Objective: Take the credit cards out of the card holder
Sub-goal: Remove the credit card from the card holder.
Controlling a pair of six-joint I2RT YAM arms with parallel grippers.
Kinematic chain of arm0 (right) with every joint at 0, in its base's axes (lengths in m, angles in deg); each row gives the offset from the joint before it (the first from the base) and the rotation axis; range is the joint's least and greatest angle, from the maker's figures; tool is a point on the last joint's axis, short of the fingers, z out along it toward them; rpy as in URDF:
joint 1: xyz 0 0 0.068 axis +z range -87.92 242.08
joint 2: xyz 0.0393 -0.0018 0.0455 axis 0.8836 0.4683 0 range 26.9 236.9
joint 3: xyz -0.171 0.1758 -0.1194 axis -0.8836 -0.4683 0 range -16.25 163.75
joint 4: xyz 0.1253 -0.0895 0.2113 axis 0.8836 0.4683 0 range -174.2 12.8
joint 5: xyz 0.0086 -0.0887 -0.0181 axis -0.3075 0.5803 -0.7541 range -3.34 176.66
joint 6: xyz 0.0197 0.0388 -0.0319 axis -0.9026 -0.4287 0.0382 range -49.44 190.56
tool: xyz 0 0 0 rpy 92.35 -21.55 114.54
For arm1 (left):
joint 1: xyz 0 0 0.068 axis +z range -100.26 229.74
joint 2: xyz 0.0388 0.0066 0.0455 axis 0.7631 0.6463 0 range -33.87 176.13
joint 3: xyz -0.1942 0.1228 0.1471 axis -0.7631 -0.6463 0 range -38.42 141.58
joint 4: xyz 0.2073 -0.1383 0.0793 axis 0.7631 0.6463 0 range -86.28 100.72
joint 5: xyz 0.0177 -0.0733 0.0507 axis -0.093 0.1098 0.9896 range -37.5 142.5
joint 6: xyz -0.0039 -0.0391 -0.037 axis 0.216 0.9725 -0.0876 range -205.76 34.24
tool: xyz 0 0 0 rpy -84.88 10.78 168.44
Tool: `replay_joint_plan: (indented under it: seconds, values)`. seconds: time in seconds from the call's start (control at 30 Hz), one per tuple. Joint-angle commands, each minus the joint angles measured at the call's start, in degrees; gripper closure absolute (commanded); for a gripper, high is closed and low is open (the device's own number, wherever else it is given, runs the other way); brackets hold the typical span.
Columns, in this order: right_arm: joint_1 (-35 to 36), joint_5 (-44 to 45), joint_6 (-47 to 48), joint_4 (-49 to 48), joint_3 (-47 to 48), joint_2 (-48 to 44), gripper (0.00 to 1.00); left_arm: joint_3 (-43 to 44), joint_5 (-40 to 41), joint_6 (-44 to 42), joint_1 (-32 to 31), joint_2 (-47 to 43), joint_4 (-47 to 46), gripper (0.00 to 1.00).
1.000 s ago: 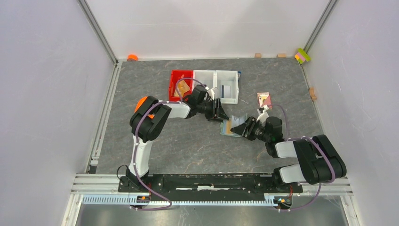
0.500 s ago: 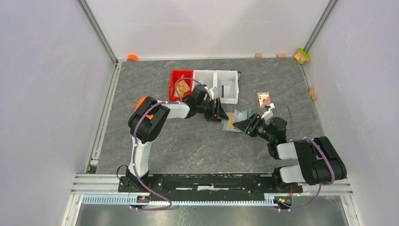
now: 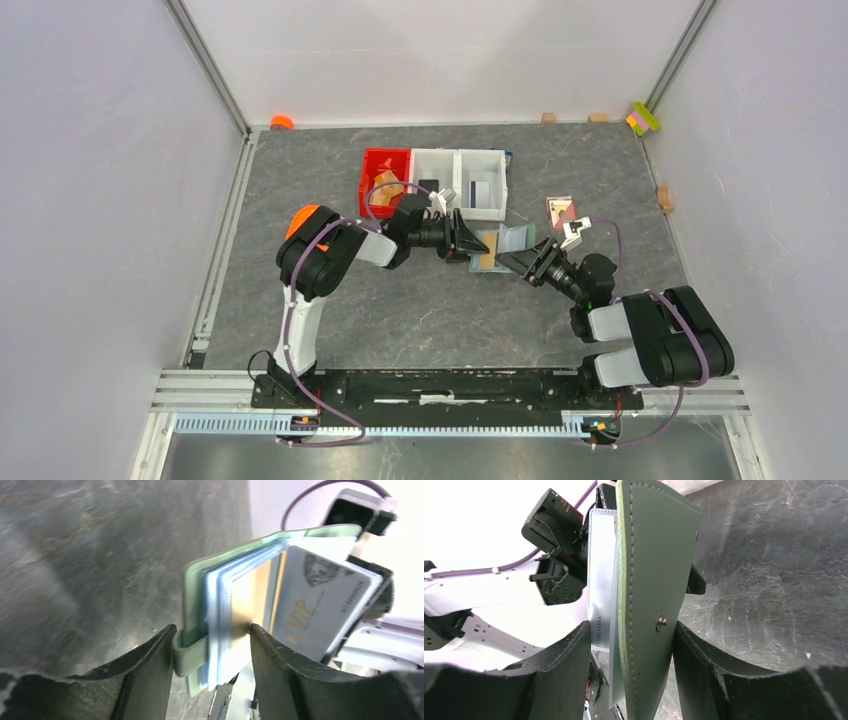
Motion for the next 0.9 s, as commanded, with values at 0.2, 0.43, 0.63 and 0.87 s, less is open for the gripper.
replay_joint_plan:
  seconds: [0.2,0.43,0.63,0.87]
  values:
    - [-0.2,-2.9,1.7,-1.7,1.2,-0.7,0.62,-2.0,-5.5,16.5,0.9,2.9,-30.6,0.82]
    - [-0.3,11.5,27.3,39.8,10.5,-9.0,0.37,-3.2,-1.8,5.1,1.8,-1.3,-15.7,0.95]
    - [-0.3,24.7,39.2,56.1,17.3,-11.8,0.27,-2.9,4.1,-6.8,1.8,-6.0,0.3,0.97]
    - [-0.3,26.9,43.7,59.7,18.2,-13.1,0.27,-1.9,6.1,-11.1,1.7,-6.8,6.1,0.97]
